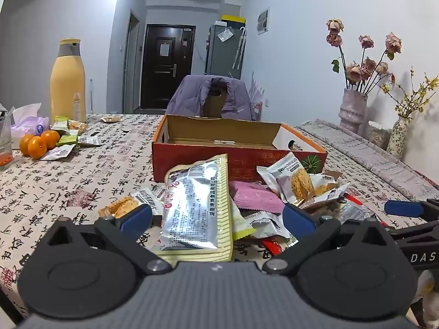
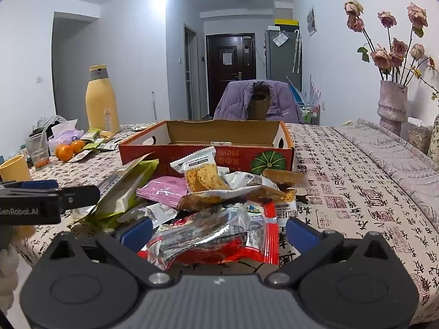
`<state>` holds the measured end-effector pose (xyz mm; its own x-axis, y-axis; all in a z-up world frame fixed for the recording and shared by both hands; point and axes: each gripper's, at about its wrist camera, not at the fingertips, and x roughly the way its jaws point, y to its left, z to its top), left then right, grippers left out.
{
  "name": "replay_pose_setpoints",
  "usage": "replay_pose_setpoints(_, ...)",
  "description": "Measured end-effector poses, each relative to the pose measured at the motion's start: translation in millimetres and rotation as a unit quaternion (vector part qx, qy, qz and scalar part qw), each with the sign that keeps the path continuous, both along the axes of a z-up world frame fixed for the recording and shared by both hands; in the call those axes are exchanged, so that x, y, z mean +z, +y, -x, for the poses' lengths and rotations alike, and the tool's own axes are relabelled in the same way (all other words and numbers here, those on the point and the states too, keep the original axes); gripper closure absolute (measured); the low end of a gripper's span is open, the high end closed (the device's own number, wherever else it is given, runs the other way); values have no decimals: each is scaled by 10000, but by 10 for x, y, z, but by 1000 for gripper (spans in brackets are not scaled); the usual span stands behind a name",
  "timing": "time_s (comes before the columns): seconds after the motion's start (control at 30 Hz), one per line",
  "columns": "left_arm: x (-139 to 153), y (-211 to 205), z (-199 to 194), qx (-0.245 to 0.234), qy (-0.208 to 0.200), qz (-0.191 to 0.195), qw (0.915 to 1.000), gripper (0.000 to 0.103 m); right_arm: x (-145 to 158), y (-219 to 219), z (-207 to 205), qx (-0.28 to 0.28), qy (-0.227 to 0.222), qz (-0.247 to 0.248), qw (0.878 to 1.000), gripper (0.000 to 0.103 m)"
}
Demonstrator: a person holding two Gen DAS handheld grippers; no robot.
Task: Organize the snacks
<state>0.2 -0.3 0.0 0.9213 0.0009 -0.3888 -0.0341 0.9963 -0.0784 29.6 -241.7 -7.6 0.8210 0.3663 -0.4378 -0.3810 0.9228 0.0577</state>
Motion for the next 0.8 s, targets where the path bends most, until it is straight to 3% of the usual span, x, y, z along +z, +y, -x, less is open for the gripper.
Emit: replay_pose_setpoints(0.8,-32,-32,-24,-97,135,109,9998,0,-35,-35,-49,-50,180,-122,9998,0)
